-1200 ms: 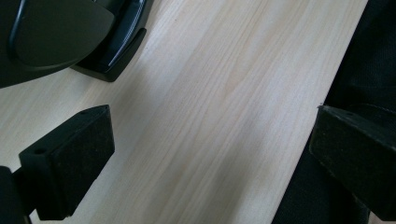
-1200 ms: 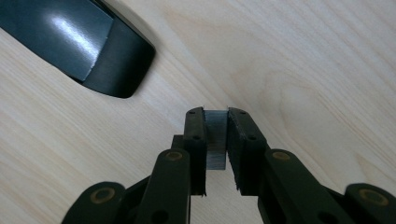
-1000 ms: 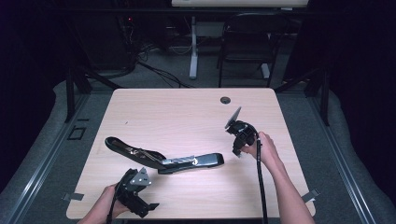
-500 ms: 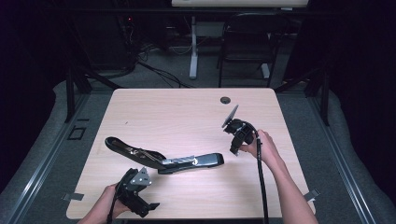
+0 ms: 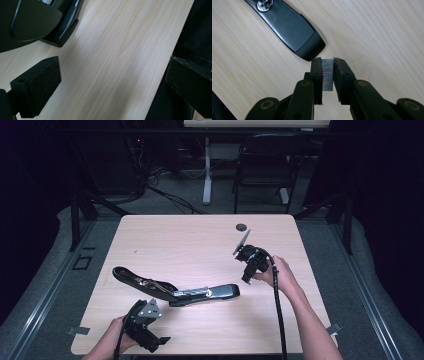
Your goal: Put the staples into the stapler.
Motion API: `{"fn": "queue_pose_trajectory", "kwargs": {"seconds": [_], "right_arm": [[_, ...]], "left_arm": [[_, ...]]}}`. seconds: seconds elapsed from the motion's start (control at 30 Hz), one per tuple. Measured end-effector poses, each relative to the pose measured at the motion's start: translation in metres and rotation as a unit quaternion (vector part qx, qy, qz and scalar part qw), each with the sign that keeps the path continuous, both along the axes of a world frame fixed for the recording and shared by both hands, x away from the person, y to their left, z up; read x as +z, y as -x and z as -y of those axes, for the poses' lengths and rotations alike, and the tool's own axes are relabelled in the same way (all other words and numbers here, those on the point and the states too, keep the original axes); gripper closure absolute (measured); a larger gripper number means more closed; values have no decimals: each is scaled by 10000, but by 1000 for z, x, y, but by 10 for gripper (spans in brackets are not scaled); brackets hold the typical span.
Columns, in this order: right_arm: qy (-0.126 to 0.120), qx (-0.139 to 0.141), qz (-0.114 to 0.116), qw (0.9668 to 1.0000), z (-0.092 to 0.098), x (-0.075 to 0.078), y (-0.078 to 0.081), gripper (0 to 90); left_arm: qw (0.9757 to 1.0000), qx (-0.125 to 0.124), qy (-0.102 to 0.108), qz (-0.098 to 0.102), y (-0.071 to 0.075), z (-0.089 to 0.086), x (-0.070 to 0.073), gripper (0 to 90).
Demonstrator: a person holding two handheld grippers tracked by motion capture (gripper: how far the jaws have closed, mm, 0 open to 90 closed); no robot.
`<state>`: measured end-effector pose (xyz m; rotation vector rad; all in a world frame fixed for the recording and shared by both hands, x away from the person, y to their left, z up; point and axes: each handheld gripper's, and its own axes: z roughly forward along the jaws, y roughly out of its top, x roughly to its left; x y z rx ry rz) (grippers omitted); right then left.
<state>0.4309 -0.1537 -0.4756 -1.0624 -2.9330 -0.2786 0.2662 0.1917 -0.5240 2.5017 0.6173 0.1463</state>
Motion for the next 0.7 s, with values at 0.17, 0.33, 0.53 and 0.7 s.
{"fn": "queue_pose_trajectory", "kwargs": {"seconds": [0.17, 0.33, 0.53, 0.7], "right_arm": [[-31, 73, 56, 10000, -4, 2, 1, 784], [-19, 181, 69, 9998, -7, 4, 1, 784], [-86, 294, 162, 9994, -12, 9, 4, 784], [-95, 458, 216, 9987, -16, 14, 5, 784]], "left_arm": [[10000, -30, -3, -16, -1, 0, 0, 0], [10000, -58, -1, -27, -1, 1, -1, 0], [10000, -66, -6, -31, -2, 2, -1, 0], [10000, -67, -20, -11, -2, 2, -1, 0]]}}
